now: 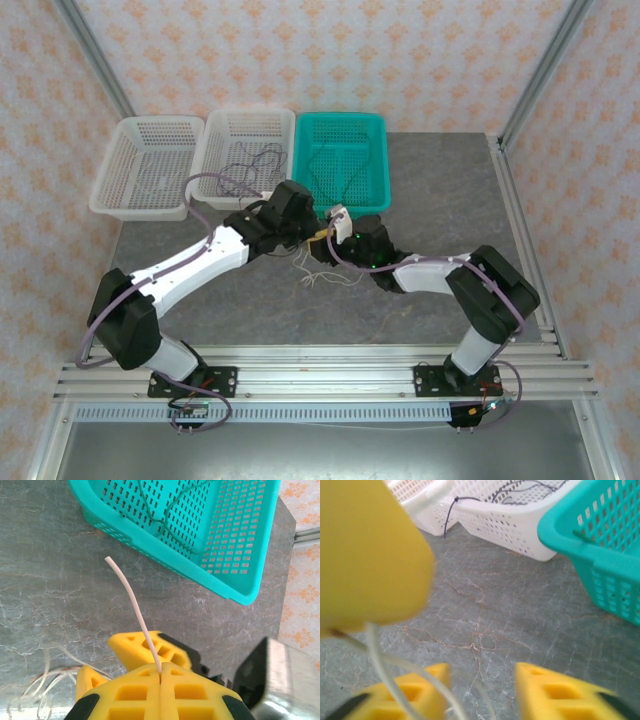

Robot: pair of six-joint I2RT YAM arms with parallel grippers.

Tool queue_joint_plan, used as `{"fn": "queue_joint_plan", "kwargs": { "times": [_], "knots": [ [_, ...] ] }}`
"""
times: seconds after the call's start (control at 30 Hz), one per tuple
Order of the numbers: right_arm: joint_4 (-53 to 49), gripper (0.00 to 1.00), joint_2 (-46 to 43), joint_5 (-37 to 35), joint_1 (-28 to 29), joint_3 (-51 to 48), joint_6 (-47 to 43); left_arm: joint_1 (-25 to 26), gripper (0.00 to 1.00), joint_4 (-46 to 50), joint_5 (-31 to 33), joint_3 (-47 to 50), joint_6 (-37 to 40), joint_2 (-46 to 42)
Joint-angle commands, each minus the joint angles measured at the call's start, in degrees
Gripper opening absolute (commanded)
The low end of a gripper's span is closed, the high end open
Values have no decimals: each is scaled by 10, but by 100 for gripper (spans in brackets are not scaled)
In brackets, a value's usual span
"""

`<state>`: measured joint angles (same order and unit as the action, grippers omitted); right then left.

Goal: Untangle the cables

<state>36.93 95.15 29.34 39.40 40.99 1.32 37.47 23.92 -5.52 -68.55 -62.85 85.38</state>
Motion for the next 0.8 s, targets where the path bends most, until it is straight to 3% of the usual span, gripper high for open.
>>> {"fn": "queue_joint_plan", "kwargs": {
  "times": [0.0,0.2,0.3,0.47,0.5,0.53,0.57,0.63,0.7,0.77],
  "knots": [
    [-18,17,-6,-13,2,-20,-50,-11,0,33,23,-13,17,-39],
    [-47,10,-44,-61,1,-92,-35,-70,0,78,37,-20,44,-93],
    [-43,0,-49,-46,-1,-110,-23,-93,0,82,30,-13,50,-107],
    [-78,0,-71,-73,-3,-123,-6,-103,0,79,19,-14,52,-115],
    [-95,8,-83,-81,-3,-122,-6,-103,0,74,15,-15,52,-116],
    [-115,25,-103,-90,-4,-122,-7,-104,0,68,9,-17,52,-118],
    [-130,50,-127,-96,-4,-124,-11,-103,0,66,3,-21,52,-119],
    [-150,80,-186,-101,-3,-129,-25,-103,0,65,-8,-26,52,-117],
    [-141,93,-245,-91,-2,-135,-46,-102,0,66,-16,-28,51,-116],
    [-132,98,-270,-71,-2,-124,-75,-96,0,62,-19,-25,44,-115]
  ]
}}
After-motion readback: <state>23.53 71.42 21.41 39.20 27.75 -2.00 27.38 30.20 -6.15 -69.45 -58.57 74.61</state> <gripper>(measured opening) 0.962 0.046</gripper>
